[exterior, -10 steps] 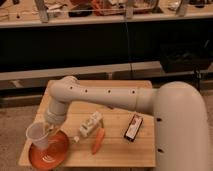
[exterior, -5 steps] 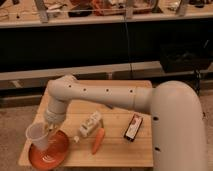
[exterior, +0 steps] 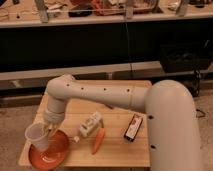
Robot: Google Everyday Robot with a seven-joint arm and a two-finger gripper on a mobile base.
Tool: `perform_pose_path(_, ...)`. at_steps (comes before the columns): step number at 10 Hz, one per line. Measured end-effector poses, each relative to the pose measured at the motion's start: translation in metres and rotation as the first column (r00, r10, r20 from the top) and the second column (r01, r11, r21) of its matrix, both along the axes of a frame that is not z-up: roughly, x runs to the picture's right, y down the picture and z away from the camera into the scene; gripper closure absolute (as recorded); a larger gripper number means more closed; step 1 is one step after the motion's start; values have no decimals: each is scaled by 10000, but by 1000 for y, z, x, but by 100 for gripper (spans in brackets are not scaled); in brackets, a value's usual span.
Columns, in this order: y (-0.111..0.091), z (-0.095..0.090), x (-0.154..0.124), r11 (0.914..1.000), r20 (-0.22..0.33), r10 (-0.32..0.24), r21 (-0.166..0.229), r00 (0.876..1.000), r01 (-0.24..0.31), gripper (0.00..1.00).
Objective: Place the ceramic cup in the ceramic bowl
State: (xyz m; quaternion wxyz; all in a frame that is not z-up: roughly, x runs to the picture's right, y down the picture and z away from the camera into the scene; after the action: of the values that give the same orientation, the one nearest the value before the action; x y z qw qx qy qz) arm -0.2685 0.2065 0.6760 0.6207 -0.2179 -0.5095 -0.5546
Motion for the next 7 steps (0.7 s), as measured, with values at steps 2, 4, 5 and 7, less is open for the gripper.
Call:
perform_pose_path(2,1,0,-3,9999,-6,-106,-109,9999,106,100)
perform_pose_path(4,2,2,-2,9997,-37,-186,-181,9998,185,100)
perform_pose_path(5,1,2,-2,9995,-75,-210,-222,9998,208,100)
perform_pose_path(7,-1,3,-1,9993,-117,-259,-256,9996,256,100)
